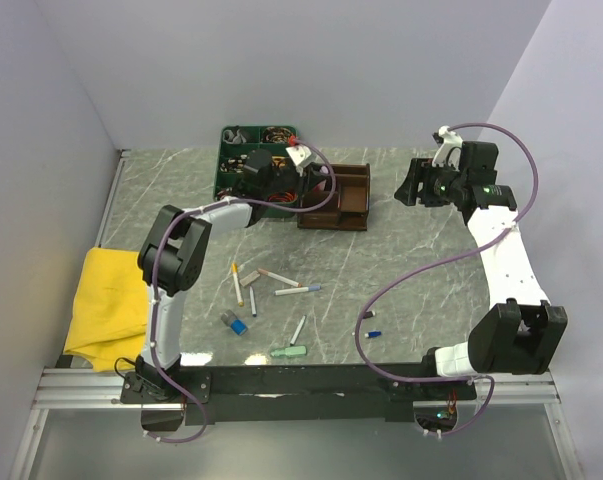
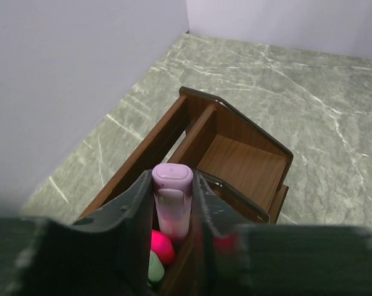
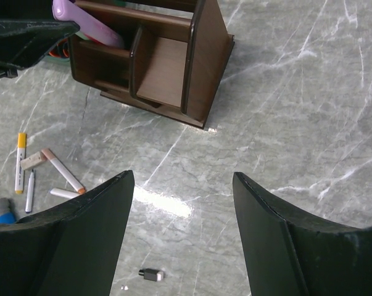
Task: Sort the stationery into containers
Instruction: Place the stationery in the storage box.
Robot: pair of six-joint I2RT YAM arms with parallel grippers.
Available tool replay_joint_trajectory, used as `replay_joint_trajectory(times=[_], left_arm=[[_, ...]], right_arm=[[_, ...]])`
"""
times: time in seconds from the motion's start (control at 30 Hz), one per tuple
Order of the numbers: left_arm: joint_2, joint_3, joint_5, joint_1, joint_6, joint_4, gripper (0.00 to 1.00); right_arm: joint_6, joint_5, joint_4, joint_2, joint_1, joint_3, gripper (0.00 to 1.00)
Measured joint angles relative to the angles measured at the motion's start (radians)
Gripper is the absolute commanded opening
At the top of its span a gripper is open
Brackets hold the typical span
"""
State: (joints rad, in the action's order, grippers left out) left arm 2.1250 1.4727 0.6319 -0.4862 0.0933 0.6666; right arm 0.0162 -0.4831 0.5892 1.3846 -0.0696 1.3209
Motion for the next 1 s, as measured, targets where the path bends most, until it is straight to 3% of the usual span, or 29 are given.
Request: replay_joint_trajectory(times=[0.17, 0.37, 0.57, 0.67, 0.87, 1.0], left_arm=[[-0.016, -0.024, -0.023, 0.003, 0.000, -0.001, 0.44], [-0.052, -0.033, -0.038, 0.003, -0.004, -0.003, 0.48], [-0.196, -0.075, -0.056, 0.001, -0.034, -0.061, 0.51], [-0.333, -0.109, -0.060, -0.003, -0.054, -0.166, 0.52], [-0.611, -0.144, -0.133, -0.031, -0.070, -0.529, 0.54], [-0.681, -0.150, -0.168, -0.047, -0.054, -0.814, 0.55]], right_arm=[[0.000, -0.001, -0.004, 0.000, 0.000, 0.000, 0.73], [-0.005, -0.008, -0.009, 0.000, 0.002, 0.000, 0.73], [-0.008, -0.021, -0.022, -0.002, 0.005, 0.000, 0.73], [-0.008, -0.030, -0.027, -0.018, 0.006, -0.008, 0.73], [-0.026, -0.051, -0.026, -0.093, 0.006, -0.033, 0.73], [-0.011, -0.067, 0.006, -0.148, 0.012, -0.038, 0.73]])
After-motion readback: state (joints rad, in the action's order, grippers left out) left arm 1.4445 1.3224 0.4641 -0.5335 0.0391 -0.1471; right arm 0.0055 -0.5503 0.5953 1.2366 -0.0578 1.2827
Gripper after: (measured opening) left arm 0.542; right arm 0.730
